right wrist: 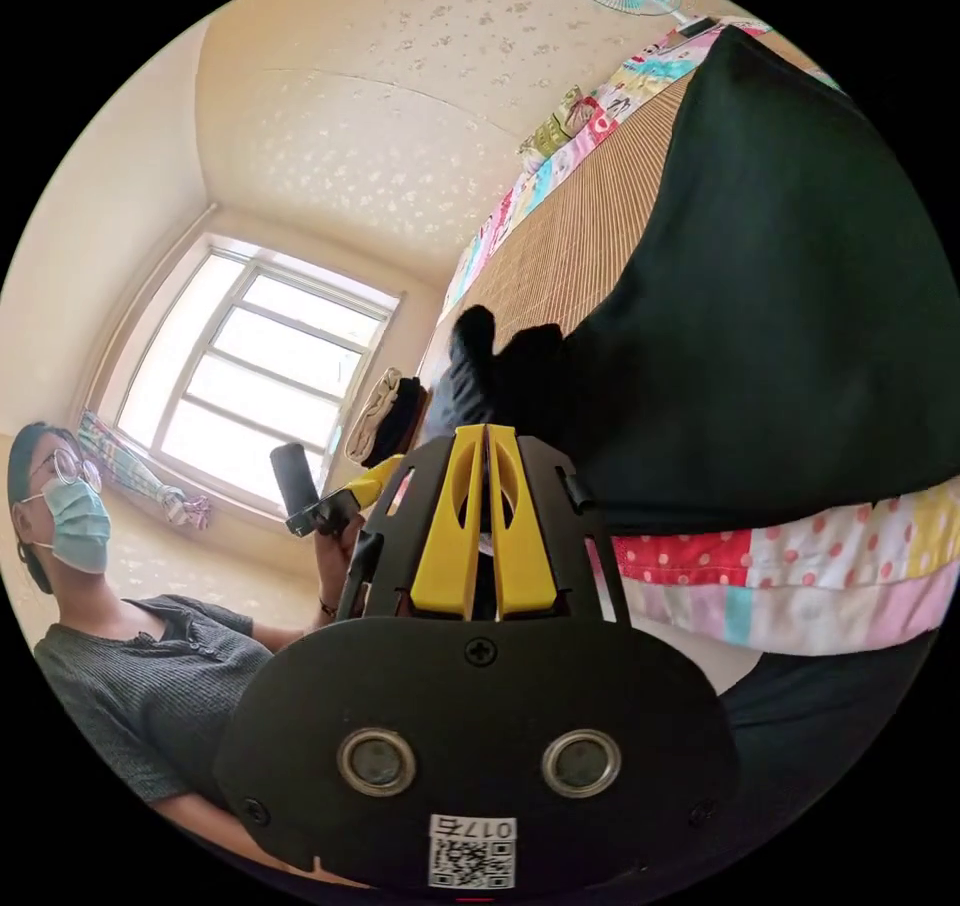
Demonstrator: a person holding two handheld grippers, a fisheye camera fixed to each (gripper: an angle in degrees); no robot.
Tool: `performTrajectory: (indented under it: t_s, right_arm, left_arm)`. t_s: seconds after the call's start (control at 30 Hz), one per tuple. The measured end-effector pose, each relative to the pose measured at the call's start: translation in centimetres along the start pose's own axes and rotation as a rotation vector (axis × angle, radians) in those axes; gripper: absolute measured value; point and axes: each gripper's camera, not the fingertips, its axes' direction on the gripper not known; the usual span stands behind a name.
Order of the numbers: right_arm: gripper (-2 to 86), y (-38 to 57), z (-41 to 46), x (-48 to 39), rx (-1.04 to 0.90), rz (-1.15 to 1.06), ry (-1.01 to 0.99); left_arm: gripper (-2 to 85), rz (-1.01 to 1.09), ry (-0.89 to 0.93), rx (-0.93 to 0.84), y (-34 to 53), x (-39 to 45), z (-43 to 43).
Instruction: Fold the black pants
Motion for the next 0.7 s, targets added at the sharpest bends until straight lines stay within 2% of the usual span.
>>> performTrajectory:
  t_s: [0.07,0.17,0.3,0.37,0.47,0.53,0.63,0.7]
  right_arm:
    - [3.0,0.1,0.1,-0.3,-0.027,-0.035,0.039]
    - [7.7,-0.5,1.8,-1.1,-0.093,-0.081,0.082]
    - [11.9,-1.8,6.1,-1.8,-0.183,-0.127,0.105]
    - [11.1,-2.8,10.9,-1.5,-0.322,-0.13,0.198]
    - [8.4,-3.8,13.3,-3.2,-0.45,-0.193,0.237]
    - [7.5,-3.6,13.8,-4.6,-0.538,-0.236,0.267]
    - [7.2,-2.9,15.3,-4.9,-0.718,-0.171,0.373]
    - [7.1,-2.5,14.6,-6.7,-0.629,-0.203,0.447]
  left_arm:
    - [10.0,0.093,-0.05,-0.023,1.7,0.9,-0.4]
    - [9.5,-0.008,-0.202,0.054,4.7,-0.8,-4.3]
    - [14.5,-0.416,-0.334,0.22,10.8,-8.0,-10.1]
    - [16.6,-0.567,-0.329,0.244,13.6,-11.2,-10.5]
    - [17.9,-0.729,-0.256,0.196,17.2,-14.8,-9.1]
    - [18.0,-0.799,-0.128,0.165,19.3,-16.1,-7.1]
    - [14.1,-0.853,0.075,0.179,21.2,-17.2,-4.7]
    - [10.9,-0.859,0.118,0.198,21.8,-17.4,-4.5]
